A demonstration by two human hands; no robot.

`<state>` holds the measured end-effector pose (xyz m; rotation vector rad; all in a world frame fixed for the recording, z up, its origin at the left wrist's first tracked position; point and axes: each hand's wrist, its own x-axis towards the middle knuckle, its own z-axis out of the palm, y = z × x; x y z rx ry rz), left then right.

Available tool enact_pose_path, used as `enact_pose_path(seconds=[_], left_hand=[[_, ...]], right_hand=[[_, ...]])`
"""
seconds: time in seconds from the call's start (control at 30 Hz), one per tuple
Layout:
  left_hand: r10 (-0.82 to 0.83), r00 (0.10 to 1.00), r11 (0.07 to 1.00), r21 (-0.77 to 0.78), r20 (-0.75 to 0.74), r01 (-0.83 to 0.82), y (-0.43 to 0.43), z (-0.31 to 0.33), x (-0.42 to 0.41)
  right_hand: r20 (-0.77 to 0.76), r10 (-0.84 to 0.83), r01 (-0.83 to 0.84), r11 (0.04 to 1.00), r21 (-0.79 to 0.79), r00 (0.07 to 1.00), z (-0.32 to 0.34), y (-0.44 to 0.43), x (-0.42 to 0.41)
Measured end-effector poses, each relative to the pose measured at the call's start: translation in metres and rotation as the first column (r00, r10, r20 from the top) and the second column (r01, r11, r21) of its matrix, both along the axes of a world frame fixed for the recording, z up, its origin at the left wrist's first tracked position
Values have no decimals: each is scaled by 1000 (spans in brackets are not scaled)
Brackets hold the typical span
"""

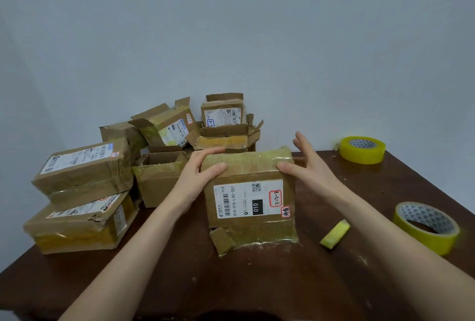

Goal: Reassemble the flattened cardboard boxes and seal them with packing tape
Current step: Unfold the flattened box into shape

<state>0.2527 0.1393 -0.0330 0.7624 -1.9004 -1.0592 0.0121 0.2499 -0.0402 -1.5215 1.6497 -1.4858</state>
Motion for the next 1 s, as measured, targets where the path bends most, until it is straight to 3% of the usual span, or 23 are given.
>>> enact_pose_path(seconds=[0.17,0.3,0.43,0.5,0.57,0.63,0.7,0.8,1.0], left_hand=[[18,997,999,38,80,-21,-2,-1,-2],[1,998,989,151,71,-11,-6,-2,-6],[-32,997,992,124,65,24,-7,4,-17],[-51,983,998,34,175,46,-7,9,-22],[32,909,987,-157,416,37,-9,17,-25],[212,768,899,-429,604,89,-7,24,-29],[334,687,788,-591,646,173,9,25,-39],[412,626,720,-658,662,222,33,17,-57],[456,557,743,-642,694,192,38,18,-62]], right_hand=[[-260,84,-60,993,100,962,7,-7,-2],[-272,99,-67,990,122,957,6,-4,0],[-306,76,-49,994,94,949,7,-1,-2],[-343,54,-22,995,96,938,7,-1,-4],[-410,30,18,994,112,912,7,-5,-3],[-438,22,37,991,125,899,8,-9,-2],[-452,21,41,991,128,892,10,-11,-2],[-470,17,55,989,139,882,10,-11,-2],[-433,15,59,986,157,901,10,-3,6]])
